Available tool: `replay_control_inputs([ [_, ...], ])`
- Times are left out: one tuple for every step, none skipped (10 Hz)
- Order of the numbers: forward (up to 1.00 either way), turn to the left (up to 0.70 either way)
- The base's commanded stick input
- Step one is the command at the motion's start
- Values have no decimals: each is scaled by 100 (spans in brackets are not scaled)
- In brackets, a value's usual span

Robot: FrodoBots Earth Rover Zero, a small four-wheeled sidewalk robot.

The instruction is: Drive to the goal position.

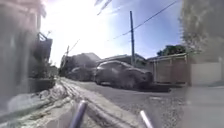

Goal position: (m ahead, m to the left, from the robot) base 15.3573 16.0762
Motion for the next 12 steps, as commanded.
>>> replay_control_inputs([
  [87, 11],
  [87, 1],
  [87, 0],
  [87, 0],
  [87, 0],
  [87, 0],
  [87, 0],
  [87, 0],
  [87, 0],
  [87, 0],
  [87, 0],
  [87, 0],
])
